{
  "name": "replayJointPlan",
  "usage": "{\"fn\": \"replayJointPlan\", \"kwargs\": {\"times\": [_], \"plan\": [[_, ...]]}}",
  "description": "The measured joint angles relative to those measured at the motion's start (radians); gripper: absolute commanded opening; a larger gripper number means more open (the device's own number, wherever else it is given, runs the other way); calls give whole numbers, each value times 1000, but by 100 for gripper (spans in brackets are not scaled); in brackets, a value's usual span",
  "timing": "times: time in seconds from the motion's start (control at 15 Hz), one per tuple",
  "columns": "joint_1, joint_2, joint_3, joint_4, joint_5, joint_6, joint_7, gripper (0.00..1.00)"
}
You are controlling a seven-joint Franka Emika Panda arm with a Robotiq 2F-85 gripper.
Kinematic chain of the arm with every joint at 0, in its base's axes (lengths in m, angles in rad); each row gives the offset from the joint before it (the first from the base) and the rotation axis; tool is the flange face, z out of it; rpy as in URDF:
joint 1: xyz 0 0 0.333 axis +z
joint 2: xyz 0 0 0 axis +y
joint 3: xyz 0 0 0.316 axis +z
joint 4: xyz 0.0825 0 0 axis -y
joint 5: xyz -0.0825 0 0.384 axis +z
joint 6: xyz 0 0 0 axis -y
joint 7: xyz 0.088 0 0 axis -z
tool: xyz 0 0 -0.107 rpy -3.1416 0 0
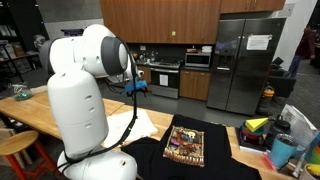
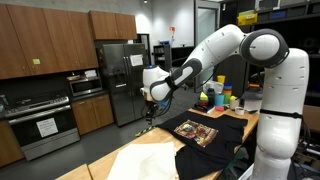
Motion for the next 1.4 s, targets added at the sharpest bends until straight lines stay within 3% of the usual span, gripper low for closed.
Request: {"fn": "replayJointPlan", "kwargs": {"times": [0.27,0.73,1.4], "plan": [[1,53,-3,42,0,-65,-131,100],[8,65,-4,54,7,-72,-123,100],[79,114,11,95,-16,-164,-70,100]]}}
